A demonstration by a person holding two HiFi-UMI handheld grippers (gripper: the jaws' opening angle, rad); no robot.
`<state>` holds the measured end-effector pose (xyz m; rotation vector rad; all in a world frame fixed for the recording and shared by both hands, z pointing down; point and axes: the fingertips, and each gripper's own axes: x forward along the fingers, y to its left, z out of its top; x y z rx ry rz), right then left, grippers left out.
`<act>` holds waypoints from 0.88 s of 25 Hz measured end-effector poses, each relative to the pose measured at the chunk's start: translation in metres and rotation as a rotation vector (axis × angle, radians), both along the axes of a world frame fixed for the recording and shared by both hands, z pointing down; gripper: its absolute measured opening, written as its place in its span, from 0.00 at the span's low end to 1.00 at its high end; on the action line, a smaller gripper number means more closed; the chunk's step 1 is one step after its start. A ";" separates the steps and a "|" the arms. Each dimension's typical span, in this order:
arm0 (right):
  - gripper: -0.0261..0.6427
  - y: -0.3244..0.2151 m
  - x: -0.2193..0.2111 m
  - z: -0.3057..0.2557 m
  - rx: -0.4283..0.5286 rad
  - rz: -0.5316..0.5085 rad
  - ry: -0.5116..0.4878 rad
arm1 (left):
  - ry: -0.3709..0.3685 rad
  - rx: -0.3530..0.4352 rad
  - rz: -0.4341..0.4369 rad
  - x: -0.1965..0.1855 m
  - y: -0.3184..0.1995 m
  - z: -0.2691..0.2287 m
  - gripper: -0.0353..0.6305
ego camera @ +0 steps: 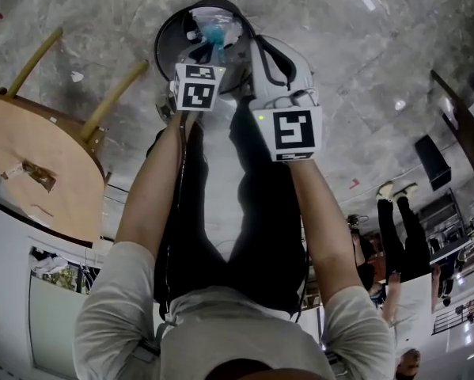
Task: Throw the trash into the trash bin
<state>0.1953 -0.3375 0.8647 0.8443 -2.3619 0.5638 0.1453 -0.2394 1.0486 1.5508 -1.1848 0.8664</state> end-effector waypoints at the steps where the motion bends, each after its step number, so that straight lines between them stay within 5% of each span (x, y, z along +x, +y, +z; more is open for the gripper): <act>1: 0.05 -0.002 0.002 0.001 -0.001 0.007 0.000 | 0.000 -0.012 0.000 0.000 0.000 0.003 0.10; 14: 0.05 -0.005 0.010 -0.003 0.004 0.030 -0.020 | -0.014 0.018 -0.045 -0.006 -0.015 0.000 0.11; 22: 0.05 0.000 0.009 -0.009 -0.001 0.029 -0.019 | 0.007 0.003 -0.051 -0.007 -0.011 -0.006 0.21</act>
